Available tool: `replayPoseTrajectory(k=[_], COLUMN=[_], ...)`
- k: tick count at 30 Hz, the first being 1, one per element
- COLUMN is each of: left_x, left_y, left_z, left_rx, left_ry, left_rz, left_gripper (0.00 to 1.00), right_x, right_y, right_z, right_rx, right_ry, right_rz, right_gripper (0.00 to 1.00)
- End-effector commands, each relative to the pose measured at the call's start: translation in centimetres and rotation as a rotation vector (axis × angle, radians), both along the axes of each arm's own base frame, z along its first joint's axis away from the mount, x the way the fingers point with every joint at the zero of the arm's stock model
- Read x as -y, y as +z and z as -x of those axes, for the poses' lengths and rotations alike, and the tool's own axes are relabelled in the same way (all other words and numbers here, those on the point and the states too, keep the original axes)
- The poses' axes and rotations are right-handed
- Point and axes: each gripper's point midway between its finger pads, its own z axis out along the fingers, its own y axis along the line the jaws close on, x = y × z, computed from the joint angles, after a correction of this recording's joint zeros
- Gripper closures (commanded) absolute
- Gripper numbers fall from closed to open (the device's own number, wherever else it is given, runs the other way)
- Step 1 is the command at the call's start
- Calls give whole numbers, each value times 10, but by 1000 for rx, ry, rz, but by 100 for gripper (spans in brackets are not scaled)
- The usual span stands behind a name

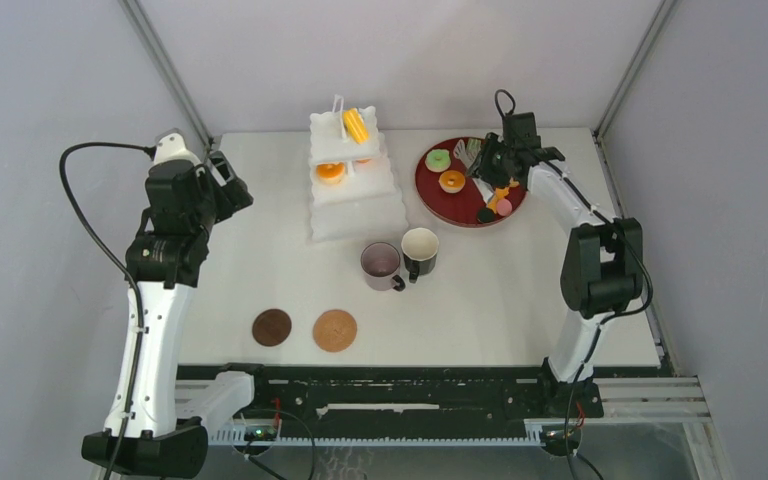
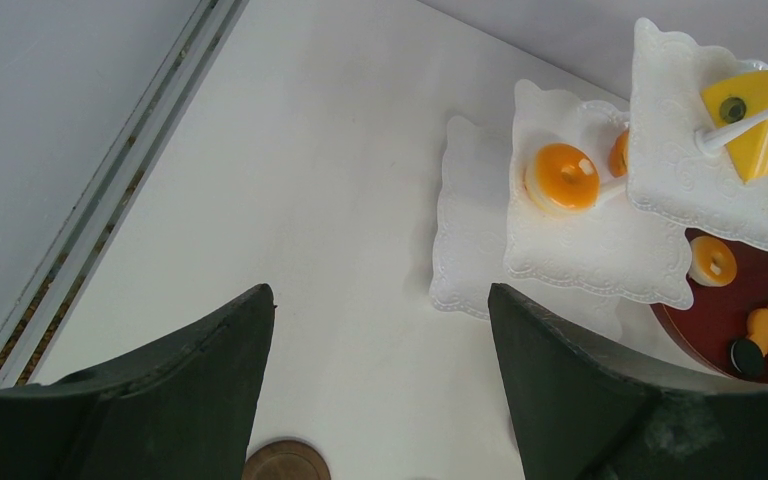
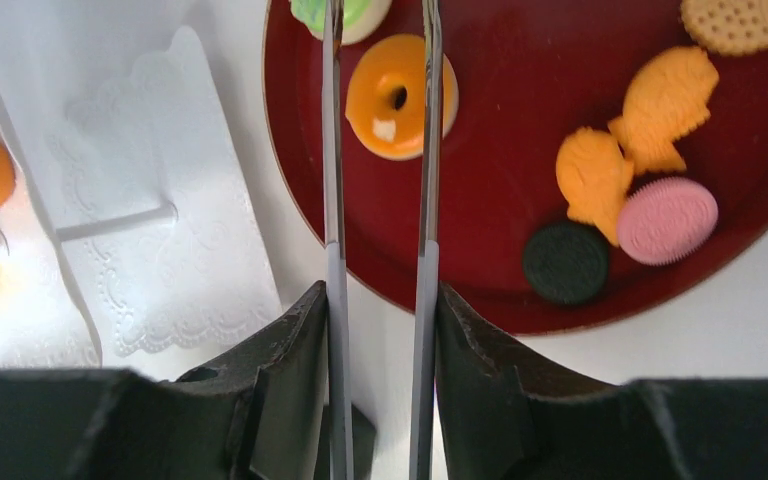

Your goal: Serve the afternoon tea

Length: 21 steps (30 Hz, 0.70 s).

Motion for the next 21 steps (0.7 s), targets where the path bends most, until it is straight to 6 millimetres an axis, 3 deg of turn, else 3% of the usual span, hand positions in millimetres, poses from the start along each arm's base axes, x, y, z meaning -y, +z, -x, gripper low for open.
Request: replayPoseTrajectory(k=[1, 21], left_x=[-1, -1], left_y=[13, 9], left_z=[-4, -7], left_rx=[32, 20], left_ry=[5, 4], left_rz=[-7, -11], left_gripper=[17, 17], right_x=[-13, -32], right_y=[24, -6], right_z=[-28, -46], right_rx=[85, 24], right_ry=[45, 109], right_rz=[-14, -90], right_gripper=[52, 51])
